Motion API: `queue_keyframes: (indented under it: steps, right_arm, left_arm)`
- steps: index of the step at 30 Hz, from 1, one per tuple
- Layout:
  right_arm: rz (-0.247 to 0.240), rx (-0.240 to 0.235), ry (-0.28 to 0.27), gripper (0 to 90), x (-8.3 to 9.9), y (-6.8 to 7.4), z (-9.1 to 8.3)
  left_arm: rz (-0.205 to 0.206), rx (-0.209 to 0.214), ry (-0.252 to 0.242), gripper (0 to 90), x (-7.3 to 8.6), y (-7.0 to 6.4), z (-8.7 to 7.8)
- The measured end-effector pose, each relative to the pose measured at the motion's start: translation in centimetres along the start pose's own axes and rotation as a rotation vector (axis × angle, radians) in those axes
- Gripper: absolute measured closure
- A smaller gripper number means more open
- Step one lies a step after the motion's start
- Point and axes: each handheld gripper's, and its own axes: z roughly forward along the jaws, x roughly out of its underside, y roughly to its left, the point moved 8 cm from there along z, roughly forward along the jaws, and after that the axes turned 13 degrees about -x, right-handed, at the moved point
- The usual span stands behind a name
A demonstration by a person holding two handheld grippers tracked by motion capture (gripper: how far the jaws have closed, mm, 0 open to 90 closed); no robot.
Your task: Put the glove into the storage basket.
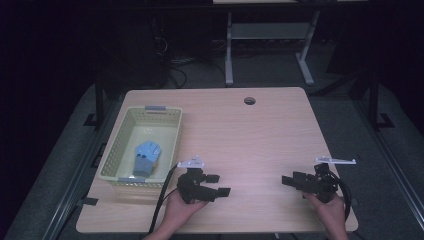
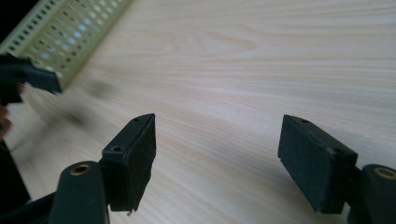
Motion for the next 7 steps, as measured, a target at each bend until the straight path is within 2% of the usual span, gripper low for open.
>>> queue_keyframes:
  steps: [2, 3, 4, 6, 7]
  right_arm:
    - [-0.009, -0.017, -0.012, 26.8, 0.11, 0.47, -0.01]
    - [-0.035, -0.005, -0.010, 26.5, 0.25, 0.74, -0.02]
    - [-0.043, -0.002, -0.010, 26.5, 0.32, 0.77, 0.01]
    - [-0.063, 0.010, 0.013, 26.5, 0.74, 0.65, 0.27]
    - [-0.073, 0.025, 0.032, 26.4, 0.92, 0.51, 0.47]
  left_arm:
    - [0.020, -0.002, -0.009, 26.3, 0.73, 0.00, -0.22]
    - [0.024, -0.004, -0.008, 26.4, 0.84, -0.04, -0.22]
    - [0.050, -0.015, -0.001, 26.3, 1.04, -0.04, -0.29]
    - [0.089, -0.045, -0.011, 26.4, 1.09, 0.13, -0.44]
    - [0.094, -0.050, -0.013, 26.4, 1.09, 0.18, -0.42]
